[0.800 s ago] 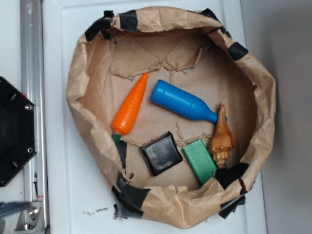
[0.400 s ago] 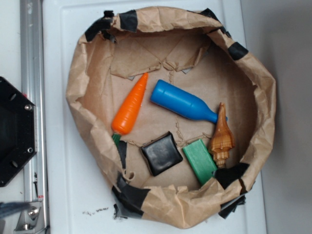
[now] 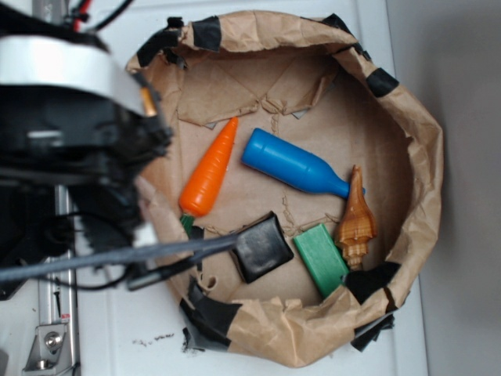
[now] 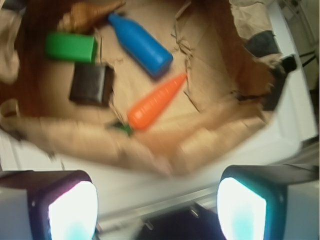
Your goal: Grab the carrot.
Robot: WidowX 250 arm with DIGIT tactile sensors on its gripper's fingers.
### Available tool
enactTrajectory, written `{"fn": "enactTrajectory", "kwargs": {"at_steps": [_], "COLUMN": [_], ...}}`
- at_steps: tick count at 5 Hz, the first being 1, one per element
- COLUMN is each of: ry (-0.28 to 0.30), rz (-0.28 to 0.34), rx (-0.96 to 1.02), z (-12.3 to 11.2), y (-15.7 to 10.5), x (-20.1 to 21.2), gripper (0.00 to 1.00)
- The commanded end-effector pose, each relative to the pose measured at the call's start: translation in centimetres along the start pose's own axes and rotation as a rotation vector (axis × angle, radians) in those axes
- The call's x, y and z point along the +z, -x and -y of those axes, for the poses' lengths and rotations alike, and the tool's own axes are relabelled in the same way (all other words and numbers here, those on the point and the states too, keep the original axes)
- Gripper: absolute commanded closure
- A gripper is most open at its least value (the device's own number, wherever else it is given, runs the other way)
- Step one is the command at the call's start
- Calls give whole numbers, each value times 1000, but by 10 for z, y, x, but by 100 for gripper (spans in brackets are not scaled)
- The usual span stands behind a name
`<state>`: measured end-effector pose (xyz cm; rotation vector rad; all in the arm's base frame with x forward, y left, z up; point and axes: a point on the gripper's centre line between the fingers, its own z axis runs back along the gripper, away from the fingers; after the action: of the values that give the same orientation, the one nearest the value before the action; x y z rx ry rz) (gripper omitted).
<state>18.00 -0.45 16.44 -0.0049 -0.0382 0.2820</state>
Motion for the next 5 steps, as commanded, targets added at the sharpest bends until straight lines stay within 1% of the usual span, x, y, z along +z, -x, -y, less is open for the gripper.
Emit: {"fn": "enactTrajectory", "kwargs": {"at_steps": [1,2,3,4,5], "ry": [-15,-43,-13,108,156], "rz": [18,5,-13,-59,-79], "rx": [183,162,128,118,65], "z": [2,2,-7,-13,8], "y": [-44,-47,-48,-34,-22], "x": [-44,-74,-101,-137,-145], "gripper": [0,0,0,0,0]}}
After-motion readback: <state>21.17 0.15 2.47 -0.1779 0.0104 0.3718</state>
